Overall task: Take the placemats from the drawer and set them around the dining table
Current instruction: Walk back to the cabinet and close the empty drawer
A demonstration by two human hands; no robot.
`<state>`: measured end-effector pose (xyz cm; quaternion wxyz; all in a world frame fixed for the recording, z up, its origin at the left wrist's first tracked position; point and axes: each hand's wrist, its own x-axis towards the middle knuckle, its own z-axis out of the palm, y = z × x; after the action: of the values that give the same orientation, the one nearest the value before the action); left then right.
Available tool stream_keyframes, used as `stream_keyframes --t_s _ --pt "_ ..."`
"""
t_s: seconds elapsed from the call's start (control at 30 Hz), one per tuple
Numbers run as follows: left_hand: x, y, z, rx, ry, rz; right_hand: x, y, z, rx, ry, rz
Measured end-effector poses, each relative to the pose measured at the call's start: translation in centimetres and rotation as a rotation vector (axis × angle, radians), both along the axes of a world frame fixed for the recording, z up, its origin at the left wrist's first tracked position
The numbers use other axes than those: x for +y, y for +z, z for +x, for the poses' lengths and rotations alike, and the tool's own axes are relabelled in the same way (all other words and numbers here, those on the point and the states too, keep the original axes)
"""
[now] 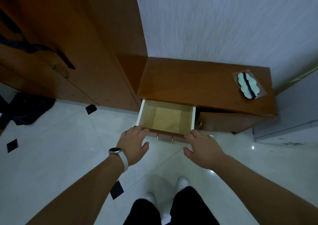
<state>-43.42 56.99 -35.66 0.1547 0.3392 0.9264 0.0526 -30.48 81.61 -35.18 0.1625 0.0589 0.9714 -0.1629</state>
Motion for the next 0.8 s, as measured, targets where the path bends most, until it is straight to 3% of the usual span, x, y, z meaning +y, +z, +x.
stream_keyframes --t_s 0.47,0.8 --pt "0.4 -27.5 -7.3 0.163 -0.203 0.084 -0.6 -26.8 -7.9 0.205 0.072 0.077" --pt "0.0 -34.7 -7.9 0.435 -0.259 0.2 -1.4 -32.2 -9.6 0.33 0.109 0.233"
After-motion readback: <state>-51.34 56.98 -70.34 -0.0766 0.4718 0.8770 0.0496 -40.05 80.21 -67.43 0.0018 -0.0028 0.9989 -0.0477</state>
